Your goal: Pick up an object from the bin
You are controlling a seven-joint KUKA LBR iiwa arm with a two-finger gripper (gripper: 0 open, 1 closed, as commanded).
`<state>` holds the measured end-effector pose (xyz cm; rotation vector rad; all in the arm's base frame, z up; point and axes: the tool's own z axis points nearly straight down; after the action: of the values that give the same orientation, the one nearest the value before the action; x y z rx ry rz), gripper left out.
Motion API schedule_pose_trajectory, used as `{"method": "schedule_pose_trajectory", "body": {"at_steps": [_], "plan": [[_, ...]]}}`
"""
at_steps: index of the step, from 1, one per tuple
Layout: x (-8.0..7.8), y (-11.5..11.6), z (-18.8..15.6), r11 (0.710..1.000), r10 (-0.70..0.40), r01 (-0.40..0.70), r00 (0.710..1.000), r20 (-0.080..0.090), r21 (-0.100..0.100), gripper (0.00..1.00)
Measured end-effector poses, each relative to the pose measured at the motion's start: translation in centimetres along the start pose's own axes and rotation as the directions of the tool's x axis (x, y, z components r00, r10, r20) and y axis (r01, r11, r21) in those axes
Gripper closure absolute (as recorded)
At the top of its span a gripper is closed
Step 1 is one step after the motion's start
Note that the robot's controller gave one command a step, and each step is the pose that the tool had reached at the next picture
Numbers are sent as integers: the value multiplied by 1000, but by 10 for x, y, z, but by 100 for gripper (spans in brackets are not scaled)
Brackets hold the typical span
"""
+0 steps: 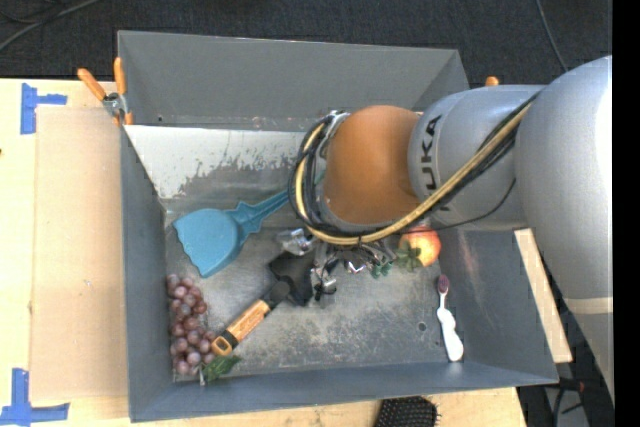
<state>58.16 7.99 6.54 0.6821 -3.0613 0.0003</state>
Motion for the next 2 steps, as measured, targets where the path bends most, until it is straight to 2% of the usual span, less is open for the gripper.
{"method": "schedule_pose_trajectory", "body": {"at_steps": [1, 2], "plan": [[2, -8, -62, 1000, 7, -7, 1000, 0, -1, 100], [13, 0, -126, 1000, 26, -26, 1000, -6, -3, 100]]}}
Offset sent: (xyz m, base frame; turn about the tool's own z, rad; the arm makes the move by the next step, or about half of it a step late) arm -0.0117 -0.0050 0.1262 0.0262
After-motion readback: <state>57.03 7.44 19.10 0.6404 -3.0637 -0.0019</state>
